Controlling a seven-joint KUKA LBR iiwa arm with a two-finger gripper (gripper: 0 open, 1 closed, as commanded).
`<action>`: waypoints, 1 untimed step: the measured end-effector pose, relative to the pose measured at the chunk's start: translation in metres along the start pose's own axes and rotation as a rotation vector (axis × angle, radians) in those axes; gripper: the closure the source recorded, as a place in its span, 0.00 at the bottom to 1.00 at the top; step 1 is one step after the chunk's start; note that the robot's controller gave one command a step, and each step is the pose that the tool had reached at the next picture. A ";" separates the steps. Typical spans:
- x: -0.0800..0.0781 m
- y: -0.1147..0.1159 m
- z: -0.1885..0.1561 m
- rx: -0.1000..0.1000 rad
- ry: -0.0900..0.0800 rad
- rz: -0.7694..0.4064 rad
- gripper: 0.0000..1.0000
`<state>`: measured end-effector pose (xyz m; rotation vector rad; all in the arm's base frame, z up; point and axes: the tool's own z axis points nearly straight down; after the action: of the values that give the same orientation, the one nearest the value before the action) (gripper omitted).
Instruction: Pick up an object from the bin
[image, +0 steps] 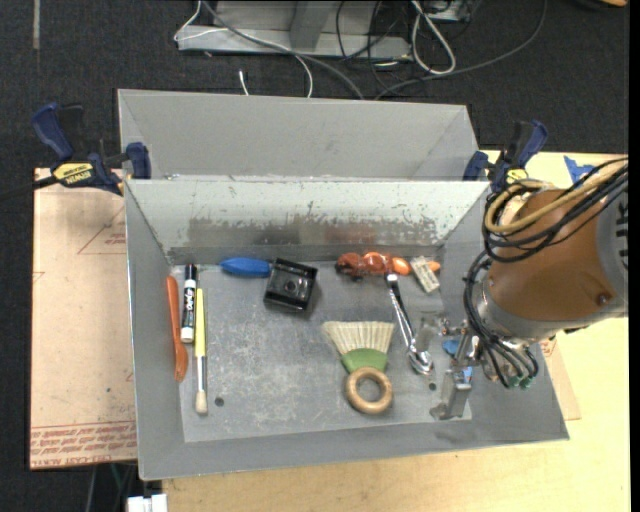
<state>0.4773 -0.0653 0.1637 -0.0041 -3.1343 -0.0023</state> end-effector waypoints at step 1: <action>-0.002 0.000 -0.003 0.001 -0.007 -0.003 0.00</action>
Offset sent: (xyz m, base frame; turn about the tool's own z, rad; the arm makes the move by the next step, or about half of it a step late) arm 0.0440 0.0609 -0.0937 0.1039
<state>0.4792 -0.0649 0.1672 0.0004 -3.1416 -0.0010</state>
